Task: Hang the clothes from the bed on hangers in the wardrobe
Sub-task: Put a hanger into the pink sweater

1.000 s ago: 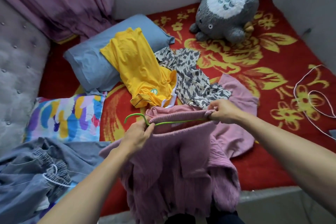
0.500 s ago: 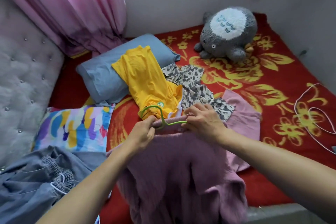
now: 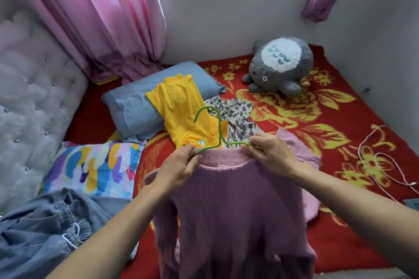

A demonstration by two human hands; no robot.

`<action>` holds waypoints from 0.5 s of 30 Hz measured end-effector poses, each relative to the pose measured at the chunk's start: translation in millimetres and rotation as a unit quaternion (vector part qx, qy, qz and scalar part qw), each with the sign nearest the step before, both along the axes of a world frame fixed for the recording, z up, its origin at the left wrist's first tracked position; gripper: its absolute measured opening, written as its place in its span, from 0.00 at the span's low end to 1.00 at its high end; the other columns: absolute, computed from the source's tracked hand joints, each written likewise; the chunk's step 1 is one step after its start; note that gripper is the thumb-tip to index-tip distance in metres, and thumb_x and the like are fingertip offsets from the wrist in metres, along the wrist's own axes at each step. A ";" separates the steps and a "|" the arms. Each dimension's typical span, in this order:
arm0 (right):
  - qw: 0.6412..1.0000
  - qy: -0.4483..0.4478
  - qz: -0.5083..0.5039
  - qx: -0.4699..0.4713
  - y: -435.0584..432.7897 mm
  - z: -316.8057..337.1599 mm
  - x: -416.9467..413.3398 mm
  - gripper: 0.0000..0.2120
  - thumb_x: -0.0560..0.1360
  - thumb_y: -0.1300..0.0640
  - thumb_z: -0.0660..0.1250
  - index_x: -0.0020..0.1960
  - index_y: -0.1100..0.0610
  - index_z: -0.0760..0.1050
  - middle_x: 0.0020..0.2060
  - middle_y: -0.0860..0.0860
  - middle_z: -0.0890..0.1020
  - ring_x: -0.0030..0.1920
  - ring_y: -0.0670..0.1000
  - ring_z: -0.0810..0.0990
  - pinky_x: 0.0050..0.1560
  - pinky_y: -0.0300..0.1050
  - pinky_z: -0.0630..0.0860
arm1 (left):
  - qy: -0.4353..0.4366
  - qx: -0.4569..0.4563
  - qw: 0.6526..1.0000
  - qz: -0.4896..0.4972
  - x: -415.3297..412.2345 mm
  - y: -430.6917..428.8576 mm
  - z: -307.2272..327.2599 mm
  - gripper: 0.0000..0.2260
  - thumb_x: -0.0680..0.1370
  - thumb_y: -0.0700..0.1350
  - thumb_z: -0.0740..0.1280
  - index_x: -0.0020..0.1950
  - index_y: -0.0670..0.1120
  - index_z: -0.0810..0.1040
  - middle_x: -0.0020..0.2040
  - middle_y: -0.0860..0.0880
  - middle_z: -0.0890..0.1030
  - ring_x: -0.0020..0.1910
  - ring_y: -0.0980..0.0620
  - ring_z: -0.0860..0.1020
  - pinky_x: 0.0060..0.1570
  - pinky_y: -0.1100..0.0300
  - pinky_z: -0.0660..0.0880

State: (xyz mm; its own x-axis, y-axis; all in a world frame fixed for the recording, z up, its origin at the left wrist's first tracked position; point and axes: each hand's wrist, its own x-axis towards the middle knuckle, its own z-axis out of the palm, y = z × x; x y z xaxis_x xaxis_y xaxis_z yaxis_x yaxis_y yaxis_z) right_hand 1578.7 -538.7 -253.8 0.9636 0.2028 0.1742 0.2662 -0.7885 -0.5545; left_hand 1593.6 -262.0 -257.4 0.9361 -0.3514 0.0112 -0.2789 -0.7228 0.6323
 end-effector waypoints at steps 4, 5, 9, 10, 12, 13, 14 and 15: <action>0.996 0.035 0.044 -0.071 -1.7 41.7 -1.8 0.09 0.75 0.54 0.68 0.54 0.49 0.78 0.49 0.44 0.80 0.45 0.46 0.78 0.47 0.43 0.74 | -0.053 0.009 0.999 -0.009 -0.6 -4.6 21.6 0.10 0.79 0.49 0.62 0.42 0.44 0.71 0.38 0.48 0.75 0.41 0.42 0.75 0.40 0.50 0.70; 0.994 0.034 0.056 -0.084 0.9 52.7 -2.5 0.08 0.73 0.56 0.67 0.51 0.50 0.78 0.49 0.44 0.79 0.45 0.48 0.79 0.46 0.44 0.74 | -0.071 0.026 0.997 -0.016 -0.8 -5.8 28.6 0.11 0.79 0.50 0.61 0.42 0.44 0.71 0.39 0.46 0.76 0.42 0.41 0.75 0.40 0.49 0.70; 0.996 0.056 0.060 -0.026 14.5 93.8 -4.5 0.05 0.67 0.61 0.65 0.38 0.52 0.76 0.36 0.45 0.77 0.38 0.48 0.75 0.40 0.44 0.71 | -0.151 0.073 0.986 -0.002 -4.9 -0.4 65.5 0.07 0.80 0.49 0.61 0.47 0.46 0.73 0.44 0.47 0.77 0.45 0.42 0.77 0.42 0.47 0.72; 0.995 0.072 0.064 -0.003 19.4 104.8 -4.8 0.07 0.68 0.61 0.66 0.36 0.49 0.74 0.34 0.45 0.77 0.36 0.46 0.74 0.40 0.44 0.70 | -0.163 0.078 0.984 0.009 -7.2 4.0 75.0 0.07 0.80 0.49 0.61 0.47 0.47 0.73 0.44 0.48 0.78 0.46 0.43 0.77 0.42 0.47 0.73; 0.989 0.113 0.090 0.031 30.9 124.0 -7.4 0.08 0.70 0.57 0.66 0.34 0.48 0.72 0.31 0.44 0.76 0.33 0.42 0.72 0.38 0.42 0.71 | -0.166 0.091 0.981 0.032 -13.7 17.0 88.2 0.09 0.79 0.52 0.60 0.49 0.48 0.74 0.46 0.49 0.79 0.48 0.44 0.78 0.45 0.47 0.74; 0.986 0.127 0.108 0.026 38.1 131.4 -10.2 0.09 0.72 0.54 0.67 0.34 0.49 0.72 0.30 0.43 0.75 0.32 0.41 0.71 0.36 0.41 0.70 | -0.164 0.100 0.980 0.044 -19.5 24.2 91.5 0.13 0.78 0.55 0.57 0.50 0.48 0.75 0.47 0.50 0.79 0.48 0.45 0.78 0.46 0.48 0.74; 0.982 0.135 0.128 0.010 45.9 136.5 -14.0 0.11 0.73 0.51 0.68 0.34 0.50 0.72 0.29 0.43 0.74 0.31 0.40 0.70 0.36 0.40 0.69 | -0.160 0.112 0.979 0.057 -27.7 31.2 93.5 0.15 0.77 0.57 0.55 0.51 0.49 0.75 0.47 0.51 0.79 0.49 0.45 0.78 0.47 0.48 0.74; 0.980 0.129 0.152 -0.019 54.0 138.5 -18.1 0.13 0.74 0.47 0.69 0.34 0.50 0.71 0.29 0.43 0.73 0.31 0.41 0.70 0.36 0.40 0.68 | -0.155 0.122 0.978 0.071 -37.7 37.6 93.3 0.16 0.76 0.58 0.54 0.51 0.51 0.75 0.47 0.51 0.79 0.49 0.46 0.78 0.47 0.48 0.73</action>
